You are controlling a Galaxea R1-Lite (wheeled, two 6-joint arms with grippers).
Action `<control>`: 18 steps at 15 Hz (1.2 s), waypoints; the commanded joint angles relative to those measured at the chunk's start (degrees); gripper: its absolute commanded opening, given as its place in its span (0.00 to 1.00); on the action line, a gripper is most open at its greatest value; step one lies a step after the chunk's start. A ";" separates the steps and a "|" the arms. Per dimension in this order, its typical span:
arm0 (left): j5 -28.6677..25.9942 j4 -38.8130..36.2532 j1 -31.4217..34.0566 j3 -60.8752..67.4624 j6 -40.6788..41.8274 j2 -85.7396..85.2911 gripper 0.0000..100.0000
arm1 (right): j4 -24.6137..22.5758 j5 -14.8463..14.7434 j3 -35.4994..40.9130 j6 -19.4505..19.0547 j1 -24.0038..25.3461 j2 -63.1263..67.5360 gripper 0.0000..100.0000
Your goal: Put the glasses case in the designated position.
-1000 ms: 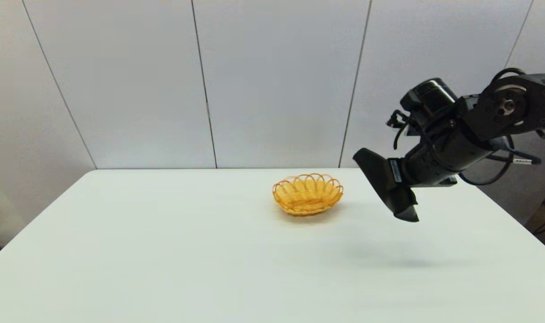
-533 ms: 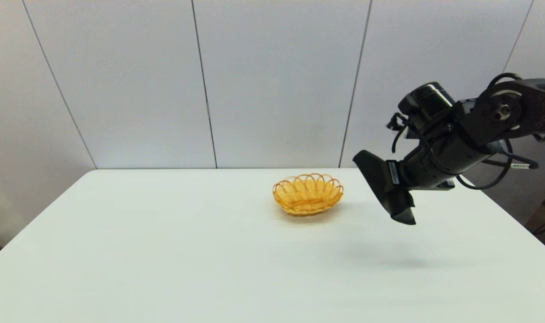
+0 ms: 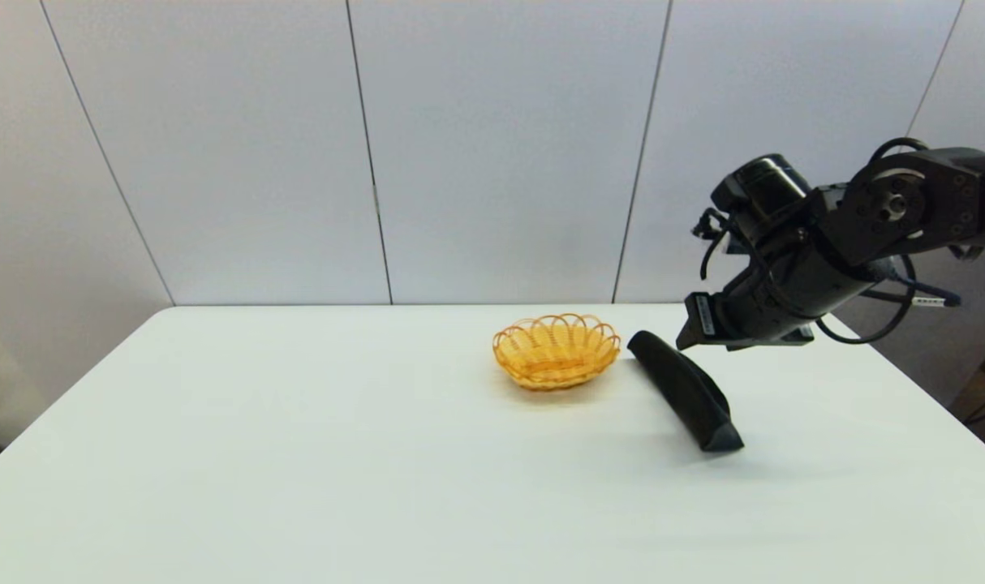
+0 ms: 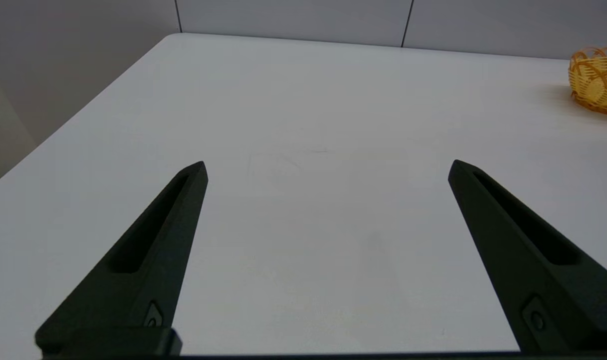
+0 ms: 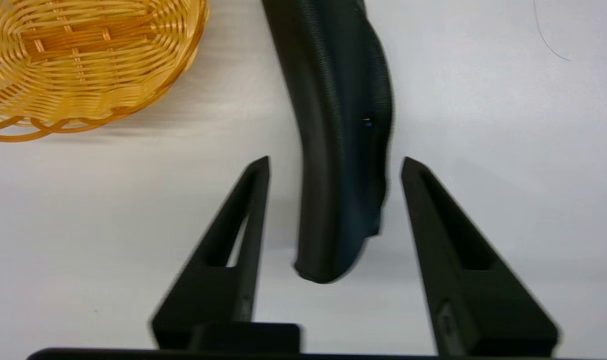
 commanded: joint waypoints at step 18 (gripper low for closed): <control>0.05 0.00 0.06 0.00 -0.02 0.07 1.00 | -45.77 0.26 52.18 -19.50 -10.09 -55.16 1.00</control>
